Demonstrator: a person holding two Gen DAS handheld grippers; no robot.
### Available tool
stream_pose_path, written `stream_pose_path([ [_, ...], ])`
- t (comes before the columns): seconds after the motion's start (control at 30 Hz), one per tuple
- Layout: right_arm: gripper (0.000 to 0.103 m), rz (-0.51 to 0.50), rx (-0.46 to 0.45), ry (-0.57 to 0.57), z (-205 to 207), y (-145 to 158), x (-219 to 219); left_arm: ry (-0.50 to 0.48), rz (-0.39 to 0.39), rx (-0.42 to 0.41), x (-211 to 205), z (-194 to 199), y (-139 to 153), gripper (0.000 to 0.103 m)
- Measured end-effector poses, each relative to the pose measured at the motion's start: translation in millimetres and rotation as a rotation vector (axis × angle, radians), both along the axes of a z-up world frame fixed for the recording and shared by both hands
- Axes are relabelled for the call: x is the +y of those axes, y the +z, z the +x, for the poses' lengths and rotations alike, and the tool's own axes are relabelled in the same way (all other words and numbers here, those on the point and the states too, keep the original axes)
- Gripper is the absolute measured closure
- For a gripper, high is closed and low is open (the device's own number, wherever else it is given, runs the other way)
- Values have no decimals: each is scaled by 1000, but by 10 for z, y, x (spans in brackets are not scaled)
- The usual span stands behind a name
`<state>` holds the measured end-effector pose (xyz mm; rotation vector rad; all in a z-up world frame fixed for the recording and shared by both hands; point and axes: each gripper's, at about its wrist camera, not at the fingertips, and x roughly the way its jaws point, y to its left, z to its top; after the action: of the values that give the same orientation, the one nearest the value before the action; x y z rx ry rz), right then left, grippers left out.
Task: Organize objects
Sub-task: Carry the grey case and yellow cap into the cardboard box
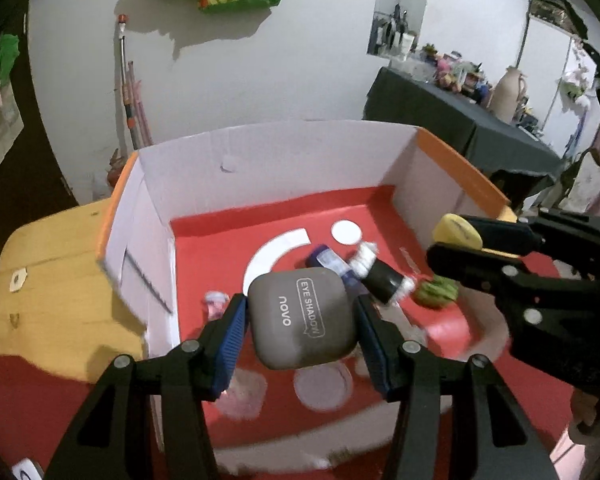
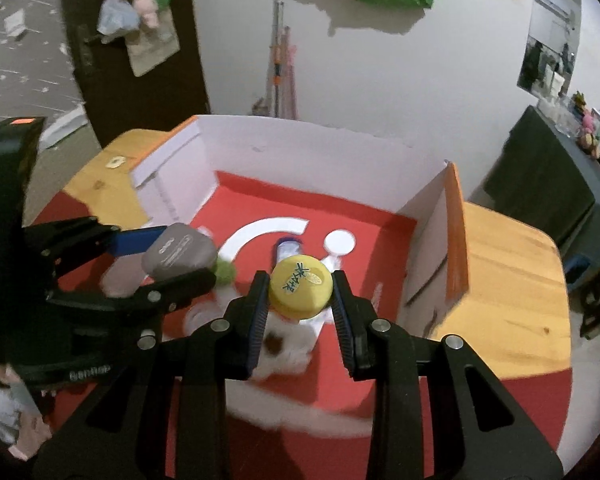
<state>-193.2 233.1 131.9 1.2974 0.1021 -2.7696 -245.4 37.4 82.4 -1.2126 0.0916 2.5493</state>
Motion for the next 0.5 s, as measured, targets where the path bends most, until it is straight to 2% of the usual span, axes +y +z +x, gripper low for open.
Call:
stream_pose_path([
  [0.3, 73, 69, -103, -63, -635, -180, 57, 46, -22, -62, 45, -432, -102, 47],
  [0.5, 73, 41, -154, -116, -861, -306, 168, 74, -7, -110, 30, -607, -241, 47],
])
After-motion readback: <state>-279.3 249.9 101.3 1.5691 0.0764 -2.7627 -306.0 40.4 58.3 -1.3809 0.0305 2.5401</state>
